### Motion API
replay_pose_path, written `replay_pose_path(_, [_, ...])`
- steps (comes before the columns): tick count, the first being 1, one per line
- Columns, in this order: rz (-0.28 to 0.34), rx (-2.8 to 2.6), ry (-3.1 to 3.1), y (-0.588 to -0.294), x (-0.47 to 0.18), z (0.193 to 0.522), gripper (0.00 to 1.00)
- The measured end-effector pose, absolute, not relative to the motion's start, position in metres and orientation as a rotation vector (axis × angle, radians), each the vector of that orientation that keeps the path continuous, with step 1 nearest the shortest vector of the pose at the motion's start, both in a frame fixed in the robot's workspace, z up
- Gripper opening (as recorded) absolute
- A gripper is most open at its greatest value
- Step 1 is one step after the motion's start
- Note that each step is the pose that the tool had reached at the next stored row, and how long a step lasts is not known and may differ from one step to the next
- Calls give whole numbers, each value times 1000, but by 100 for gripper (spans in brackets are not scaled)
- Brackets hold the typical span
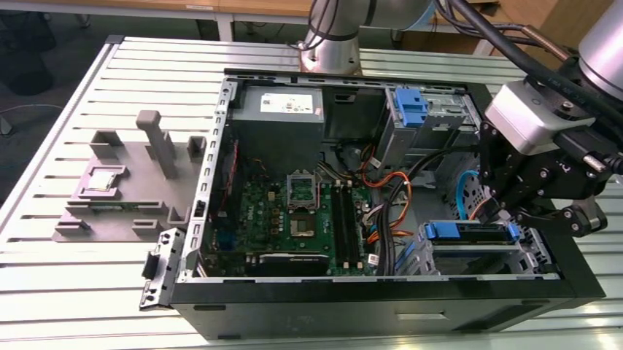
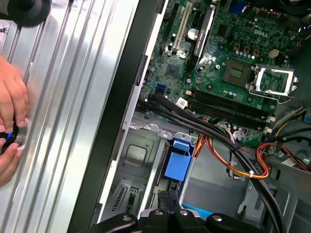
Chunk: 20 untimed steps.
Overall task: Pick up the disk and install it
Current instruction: 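Insert the first disk wire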
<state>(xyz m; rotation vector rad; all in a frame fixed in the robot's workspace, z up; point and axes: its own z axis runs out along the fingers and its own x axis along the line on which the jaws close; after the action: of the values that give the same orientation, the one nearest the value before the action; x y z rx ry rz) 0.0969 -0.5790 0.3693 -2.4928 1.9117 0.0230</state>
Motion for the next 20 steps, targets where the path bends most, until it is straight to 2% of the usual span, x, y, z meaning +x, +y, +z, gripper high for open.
replay_pose_path(20, [20, -2491, 1911, -577, 99, 370, 10])
